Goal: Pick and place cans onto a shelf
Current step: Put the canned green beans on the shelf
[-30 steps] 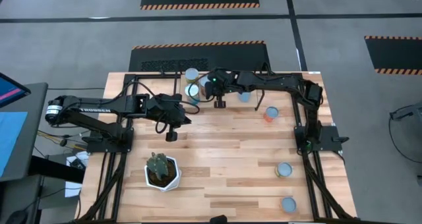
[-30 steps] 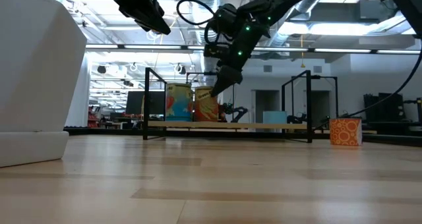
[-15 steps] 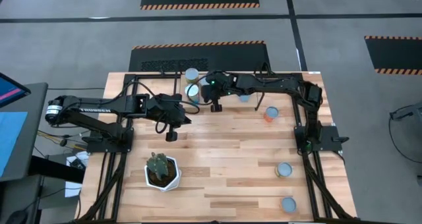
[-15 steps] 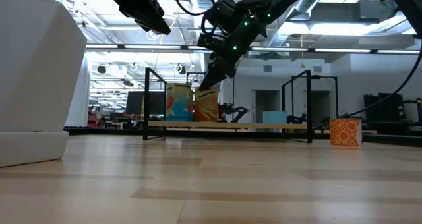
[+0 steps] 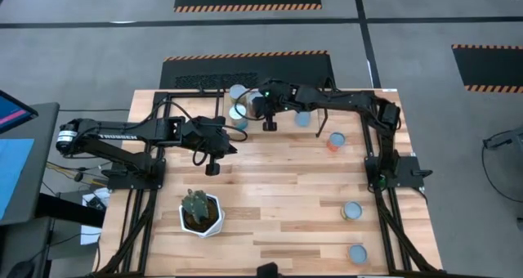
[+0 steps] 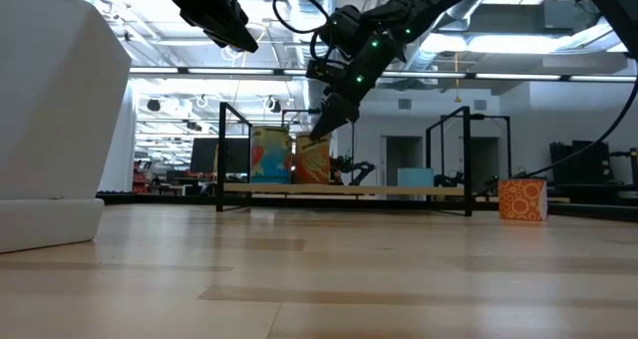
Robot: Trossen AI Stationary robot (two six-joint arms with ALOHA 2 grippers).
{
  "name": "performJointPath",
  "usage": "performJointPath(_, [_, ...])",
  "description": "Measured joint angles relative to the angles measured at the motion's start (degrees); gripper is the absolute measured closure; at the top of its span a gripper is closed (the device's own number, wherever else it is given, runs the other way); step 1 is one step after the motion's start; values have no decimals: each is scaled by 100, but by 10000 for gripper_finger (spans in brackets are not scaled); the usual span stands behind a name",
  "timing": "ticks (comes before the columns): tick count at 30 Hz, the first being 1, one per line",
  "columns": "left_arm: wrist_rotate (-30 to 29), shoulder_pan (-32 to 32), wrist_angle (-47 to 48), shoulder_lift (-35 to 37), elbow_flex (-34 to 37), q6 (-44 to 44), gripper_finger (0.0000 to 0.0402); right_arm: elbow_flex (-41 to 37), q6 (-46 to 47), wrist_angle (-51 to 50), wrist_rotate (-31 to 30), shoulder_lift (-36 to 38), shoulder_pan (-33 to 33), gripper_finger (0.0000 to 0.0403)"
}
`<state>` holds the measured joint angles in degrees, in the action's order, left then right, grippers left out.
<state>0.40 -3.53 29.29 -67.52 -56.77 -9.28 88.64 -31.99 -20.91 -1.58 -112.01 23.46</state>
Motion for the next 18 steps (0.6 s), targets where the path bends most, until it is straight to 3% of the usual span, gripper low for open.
performJointPath(18, [0, 0, -1, -1, 0, 3, 383, 0, -4, 2, -14, 0, 245, 384])
